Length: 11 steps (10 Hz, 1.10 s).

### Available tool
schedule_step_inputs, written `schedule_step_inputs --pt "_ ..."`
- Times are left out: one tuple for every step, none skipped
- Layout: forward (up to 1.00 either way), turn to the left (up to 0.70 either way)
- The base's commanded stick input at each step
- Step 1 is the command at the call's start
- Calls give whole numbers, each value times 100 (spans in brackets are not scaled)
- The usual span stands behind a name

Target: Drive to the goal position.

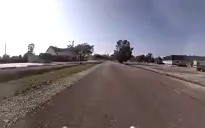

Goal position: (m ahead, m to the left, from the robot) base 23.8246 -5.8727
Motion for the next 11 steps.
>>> schedule_step_inputs --pt "70 0" --pt "70 0" --pt "70 0" --pt "70 0" --pt "70 0" --pt "70 0" --pt "70 0" --pt "70 0" --pt "70 0" --pt "70 0" --pt "70 0"
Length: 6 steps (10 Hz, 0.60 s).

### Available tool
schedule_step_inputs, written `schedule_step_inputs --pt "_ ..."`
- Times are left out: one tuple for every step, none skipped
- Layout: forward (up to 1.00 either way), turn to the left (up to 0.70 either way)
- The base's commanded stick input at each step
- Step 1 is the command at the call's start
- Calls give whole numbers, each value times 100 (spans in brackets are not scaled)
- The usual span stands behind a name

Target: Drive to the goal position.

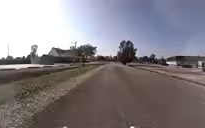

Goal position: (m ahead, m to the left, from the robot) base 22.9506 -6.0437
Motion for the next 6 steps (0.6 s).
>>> schedule_step_inputs --pt "70 0" --pt "70 0" --pt "70 0" --pt "70 0" --pt "70 0" --pt "70 0"
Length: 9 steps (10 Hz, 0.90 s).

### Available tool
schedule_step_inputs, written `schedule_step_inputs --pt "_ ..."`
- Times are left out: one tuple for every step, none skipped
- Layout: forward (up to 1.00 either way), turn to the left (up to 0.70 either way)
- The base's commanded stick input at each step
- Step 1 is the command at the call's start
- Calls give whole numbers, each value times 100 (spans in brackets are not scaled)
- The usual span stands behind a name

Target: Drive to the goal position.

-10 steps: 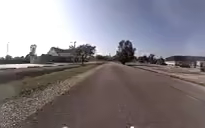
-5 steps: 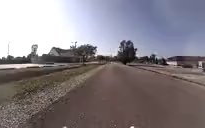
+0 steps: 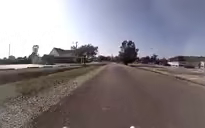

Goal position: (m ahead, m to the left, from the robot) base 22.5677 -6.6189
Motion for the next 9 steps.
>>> schedule_step_inputs --pt "70 0" --pt "70 0" --pt "70 0" --pt "70 0" --pt "70 0" --pt "70 0" --pt "70 0" --pt "70 0" --pt "70 0"
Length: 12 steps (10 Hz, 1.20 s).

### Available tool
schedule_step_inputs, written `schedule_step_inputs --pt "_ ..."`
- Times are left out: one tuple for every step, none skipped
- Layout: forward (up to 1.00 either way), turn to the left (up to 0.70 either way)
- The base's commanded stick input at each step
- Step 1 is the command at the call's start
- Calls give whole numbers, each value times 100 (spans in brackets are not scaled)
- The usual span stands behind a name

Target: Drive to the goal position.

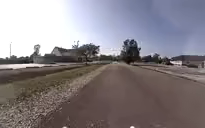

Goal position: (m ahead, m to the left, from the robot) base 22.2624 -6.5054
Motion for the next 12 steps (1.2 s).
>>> schedule_step_inputs --pt "70 0" --pt "70 -8" --pt "70 -35" --pt "70 -35" --pt "70 -35" --pt "70 -35" --pt "70 -35" --pt "70 -35" --pt "70 -35" --pt "70 -35" --pt "70 -23" --pt "70 0"
